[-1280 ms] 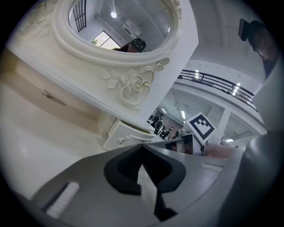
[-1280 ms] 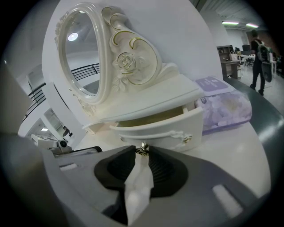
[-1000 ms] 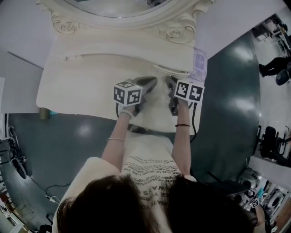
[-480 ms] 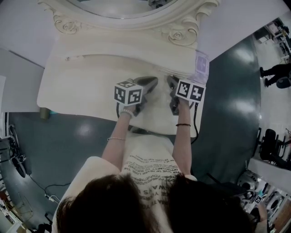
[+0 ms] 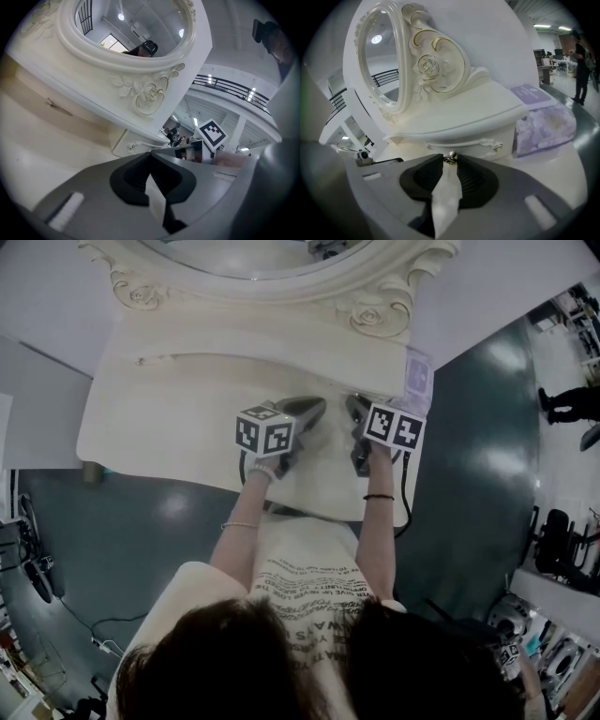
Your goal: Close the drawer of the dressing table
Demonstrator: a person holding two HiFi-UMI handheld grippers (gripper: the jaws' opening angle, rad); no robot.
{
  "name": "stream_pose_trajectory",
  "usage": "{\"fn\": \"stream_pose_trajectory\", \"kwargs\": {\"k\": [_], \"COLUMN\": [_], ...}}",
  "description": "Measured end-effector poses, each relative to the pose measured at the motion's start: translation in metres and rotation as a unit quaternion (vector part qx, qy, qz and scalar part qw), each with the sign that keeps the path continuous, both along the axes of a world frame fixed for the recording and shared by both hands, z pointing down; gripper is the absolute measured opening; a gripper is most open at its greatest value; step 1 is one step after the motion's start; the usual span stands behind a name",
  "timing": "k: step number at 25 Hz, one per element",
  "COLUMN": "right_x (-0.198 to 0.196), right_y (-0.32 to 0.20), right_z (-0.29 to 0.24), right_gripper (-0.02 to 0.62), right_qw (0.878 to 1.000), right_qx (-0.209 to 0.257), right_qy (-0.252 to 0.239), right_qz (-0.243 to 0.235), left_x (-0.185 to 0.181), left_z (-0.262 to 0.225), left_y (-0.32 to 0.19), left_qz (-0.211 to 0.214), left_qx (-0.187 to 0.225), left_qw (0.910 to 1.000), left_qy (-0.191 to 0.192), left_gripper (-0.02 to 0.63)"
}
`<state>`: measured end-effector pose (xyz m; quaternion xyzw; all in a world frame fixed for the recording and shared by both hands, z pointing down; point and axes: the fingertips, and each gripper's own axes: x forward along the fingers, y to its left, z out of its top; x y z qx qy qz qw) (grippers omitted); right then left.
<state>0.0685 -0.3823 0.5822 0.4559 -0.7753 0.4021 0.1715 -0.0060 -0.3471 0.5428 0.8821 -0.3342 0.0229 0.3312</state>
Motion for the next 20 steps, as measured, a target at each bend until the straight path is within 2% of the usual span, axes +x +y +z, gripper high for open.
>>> {"fn": "stream_pose_trajectory", "kwargs": {"k": [20], "right_x": [0.0006], "right_y": [-0.0098], "right_z": [0.0000], "right_gripper": [0.100], "right_qw": [1.000], "right_qx": [0.004], "right_qy": [0.001], "right_qz": [-0.004], "left_x": [0.0014], "left_z": [0.0014], "left_y": [-0.0093], "left_qz": [-0.004], "left_qx": [-0.001], "left_qw": [1.0000], "left_qy": [0.000], "left_gripper": [-0.002]}}
